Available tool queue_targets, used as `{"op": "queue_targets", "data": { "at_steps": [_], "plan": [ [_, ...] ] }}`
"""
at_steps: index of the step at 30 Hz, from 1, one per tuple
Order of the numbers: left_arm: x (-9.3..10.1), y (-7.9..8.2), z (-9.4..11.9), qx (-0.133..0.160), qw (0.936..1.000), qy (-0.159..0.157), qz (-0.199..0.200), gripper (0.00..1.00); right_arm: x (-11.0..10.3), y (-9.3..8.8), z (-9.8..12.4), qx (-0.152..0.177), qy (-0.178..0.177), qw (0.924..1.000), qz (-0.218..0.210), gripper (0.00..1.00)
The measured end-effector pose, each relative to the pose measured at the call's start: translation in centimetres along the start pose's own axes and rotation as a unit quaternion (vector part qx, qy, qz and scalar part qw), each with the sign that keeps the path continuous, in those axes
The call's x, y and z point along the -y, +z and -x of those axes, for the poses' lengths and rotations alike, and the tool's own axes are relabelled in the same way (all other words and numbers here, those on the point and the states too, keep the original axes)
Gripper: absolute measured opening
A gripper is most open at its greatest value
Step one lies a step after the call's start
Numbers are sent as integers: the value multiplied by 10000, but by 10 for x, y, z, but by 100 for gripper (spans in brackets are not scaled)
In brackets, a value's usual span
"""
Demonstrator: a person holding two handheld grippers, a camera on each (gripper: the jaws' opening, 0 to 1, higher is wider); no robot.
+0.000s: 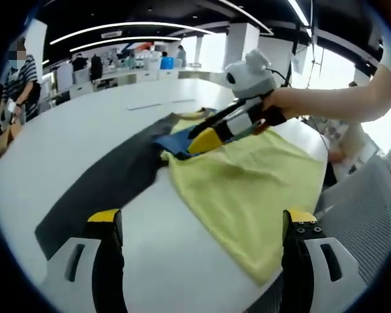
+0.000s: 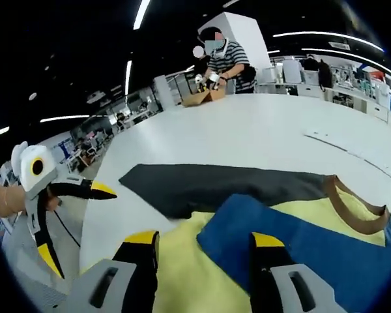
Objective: Fold the garment on the visible template until the final outline fits inside the template.
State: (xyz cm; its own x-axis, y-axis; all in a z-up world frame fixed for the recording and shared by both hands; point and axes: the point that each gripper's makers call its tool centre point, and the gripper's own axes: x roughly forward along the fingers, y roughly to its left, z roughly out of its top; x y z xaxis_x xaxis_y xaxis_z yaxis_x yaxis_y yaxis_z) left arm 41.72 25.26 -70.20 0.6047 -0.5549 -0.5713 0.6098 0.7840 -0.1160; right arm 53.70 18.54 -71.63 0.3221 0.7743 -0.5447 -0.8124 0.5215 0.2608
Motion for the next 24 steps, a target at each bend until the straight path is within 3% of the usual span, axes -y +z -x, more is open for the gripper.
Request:
{"op": "queue_targets", "data": {
  "at_steps": [6, 10, 14, 16, 24],
  "plan": [
    [-5, 7, -6, 32, 10000, 43, 20, 99, 15, 5, 20, 92, -313, 9994, 123, 69],
    [-12, 13, -11, 110, 9997, 101, 198, 93, 30, 5, 35, 117, -628, 9975, 297, 74],
    [-23, 22, -18, 203, 9988, 314, 304, 86, 41, 3, 52, 162, -845, 9954, 414, 73],
    [-28, 31, -20, 399, 9979, 368, 346, 86, 48, -1, 61, 132, -988, 9937, 506, 73],
    [-39, 42, -34, 349, 9978, 552, 99, 76, 67, -20, 94, 48, -1341, 9887, 668, 72]
  ]
}}
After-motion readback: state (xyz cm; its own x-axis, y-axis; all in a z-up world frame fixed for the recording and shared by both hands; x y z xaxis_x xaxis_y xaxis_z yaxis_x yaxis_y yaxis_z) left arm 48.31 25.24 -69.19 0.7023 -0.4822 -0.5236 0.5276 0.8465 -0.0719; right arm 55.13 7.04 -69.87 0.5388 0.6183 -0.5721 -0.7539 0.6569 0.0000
